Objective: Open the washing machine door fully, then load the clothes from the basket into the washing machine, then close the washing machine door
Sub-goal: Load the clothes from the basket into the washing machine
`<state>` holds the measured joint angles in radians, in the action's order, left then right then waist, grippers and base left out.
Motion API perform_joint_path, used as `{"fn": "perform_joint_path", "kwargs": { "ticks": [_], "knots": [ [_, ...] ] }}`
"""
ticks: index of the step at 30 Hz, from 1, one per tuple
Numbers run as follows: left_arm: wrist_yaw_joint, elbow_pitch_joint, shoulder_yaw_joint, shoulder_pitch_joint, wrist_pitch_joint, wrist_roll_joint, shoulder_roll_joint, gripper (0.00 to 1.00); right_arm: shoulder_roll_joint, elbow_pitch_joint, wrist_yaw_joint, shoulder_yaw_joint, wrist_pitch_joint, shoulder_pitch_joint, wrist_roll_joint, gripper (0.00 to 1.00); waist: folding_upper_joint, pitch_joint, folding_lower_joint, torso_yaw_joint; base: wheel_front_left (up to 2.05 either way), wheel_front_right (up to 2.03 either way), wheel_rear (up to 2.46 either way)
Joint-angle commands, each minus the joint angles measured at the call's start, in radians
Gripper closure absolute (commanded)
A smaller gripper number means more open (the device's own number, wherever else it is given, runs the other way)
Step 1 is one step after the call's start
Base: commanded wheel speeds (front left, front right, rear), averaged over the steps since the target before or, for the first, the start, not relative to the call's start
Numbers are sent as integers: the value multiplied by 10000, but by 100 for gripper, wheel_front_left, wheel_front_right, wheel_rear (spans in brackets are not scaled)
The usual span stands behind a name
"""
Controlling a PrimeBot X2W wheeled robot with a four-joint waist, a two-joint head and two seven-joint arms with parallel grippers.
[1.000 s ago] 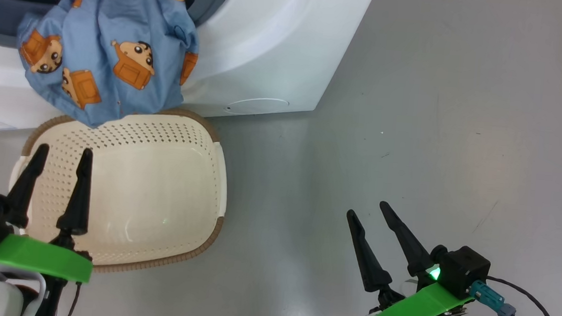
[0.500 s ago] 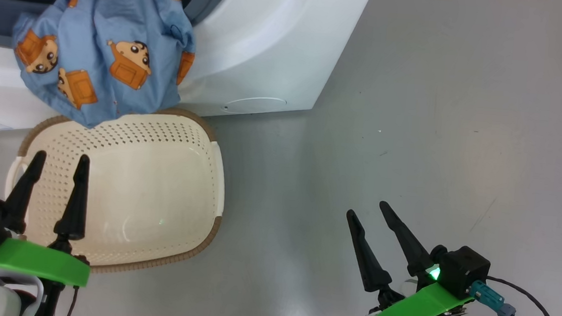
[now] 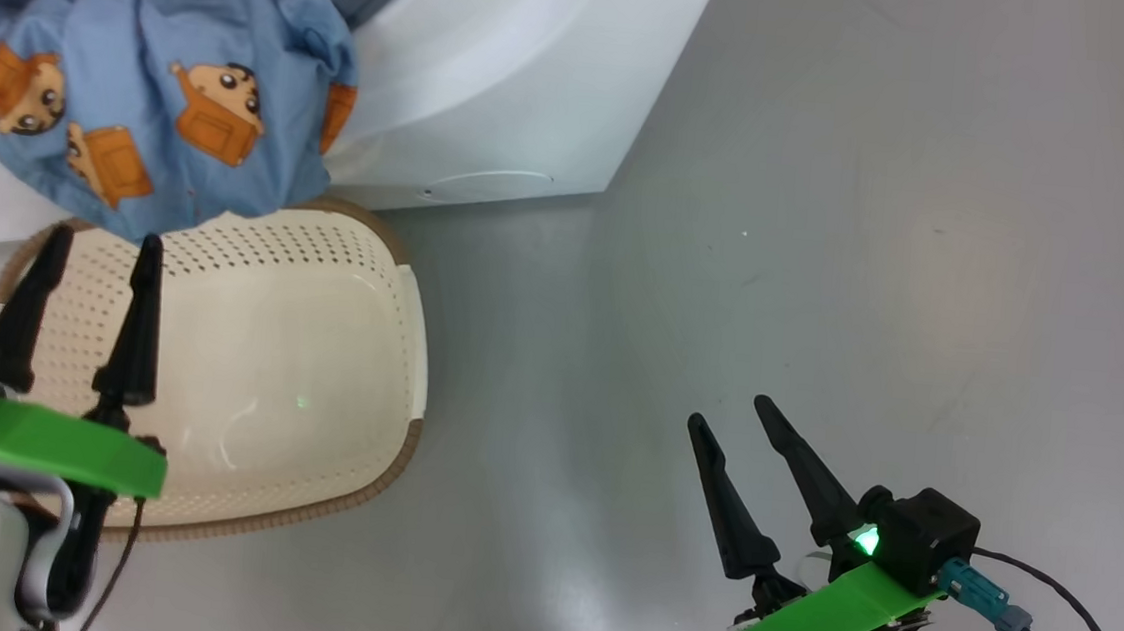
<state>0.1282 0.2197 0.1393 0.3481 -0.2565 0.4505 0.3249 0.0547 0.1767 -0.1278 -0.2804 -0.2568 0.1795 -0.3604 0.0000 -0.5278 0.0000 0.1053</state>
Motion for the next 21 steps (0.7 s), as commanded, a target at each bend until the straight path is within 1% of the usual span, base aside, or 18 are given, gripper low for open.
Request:
{"fn": "perform_joint_path", "kwargs": {
  "ticks": [1, 8, 13, 21],
  "knots": [
    [24, -78, -308, 276, -53, 81, 395, 0, -45, -247, -29, -276, -49, -111, 82, 0, 0, -140, 0, 118, 0, 0, 0],
    [24, 662, -124, 1117, -53, 283, 559, 0, -45, -399, -29, -297, -49, -130, 56, 0, 0, -579, 0, 366, 0, 0, 0],
    [25, 1282, -36, 1565, -35, 811, 476, 0, -45, -500, -29, -362, -49, -125, 18, 0, 0, -865, 0, 489, 0, 0, 0],
    [25, 1583, 369, 2303, 56, 1358, 633, 0, -45, -620, -29, -470, -49, -103, -42, 0, 0, -1287, 0, 670, 0, 0, 0]
  ]
}}
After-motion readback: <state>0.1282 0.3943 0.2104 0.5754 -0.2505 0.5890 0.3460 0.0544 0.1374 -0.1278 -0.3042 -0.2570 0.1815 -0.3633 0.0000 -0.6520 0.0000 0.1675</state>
